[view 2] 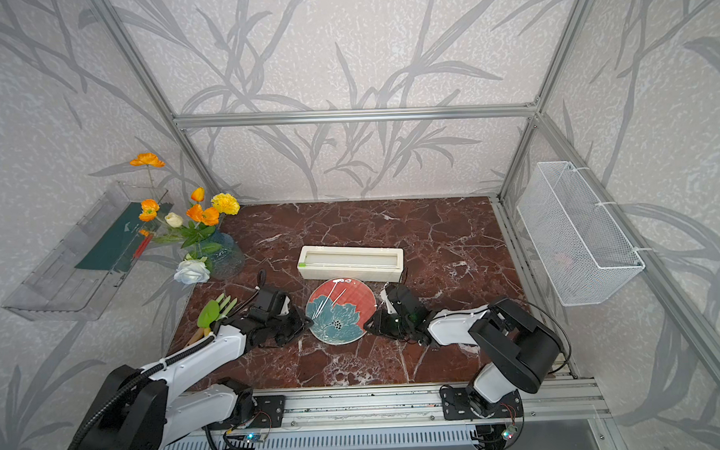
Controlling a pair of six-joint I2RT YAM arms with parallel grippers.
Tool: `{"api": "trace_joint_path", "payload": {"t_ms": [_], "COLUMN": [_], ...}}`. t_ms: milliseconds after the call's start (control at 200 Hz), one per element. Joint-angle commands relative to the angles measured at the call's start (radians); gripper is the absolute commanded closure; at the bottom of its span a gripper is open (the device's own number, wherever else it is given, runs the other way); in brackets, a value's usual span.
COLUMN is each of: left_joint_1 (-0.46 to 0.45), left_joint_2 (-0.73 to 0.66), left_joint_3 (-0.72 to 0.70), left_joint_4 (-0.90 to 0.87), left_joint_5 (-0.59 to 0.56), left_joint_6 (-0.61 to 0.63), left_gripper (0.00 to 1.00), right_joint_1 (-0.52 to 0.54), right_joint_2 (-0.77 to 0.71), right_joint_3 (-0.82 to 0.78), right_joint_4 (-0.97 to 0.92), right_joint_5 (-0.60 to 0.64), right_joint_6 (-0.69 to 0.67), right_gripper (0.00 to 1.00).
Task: Wrap the plate with plastic wrap
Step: Adjust the plastic wrap cutting box at the center of the board.
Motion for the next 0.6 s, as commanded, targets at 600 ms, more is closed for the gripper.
{"api": "trace_joint_path", "payload": {"t_ms": [600], "left_joint_1": [-0.15], "left_joint_2": [0.082], "left_joint_3": [0.04], "left_joint_4": [0.059], "left_joint_5": [-0.108], "left_joint_6": [-0.076], "left_gripper": [0.67], "right_joint_1": [0.002], "right_joint_2": [0.195], "right_joint_3": [-0.022], "right_joint_4": [0.455], "right_joint_5": [0.067], "right_joint_6": [0.185], "right_gripper": [0.86]}}
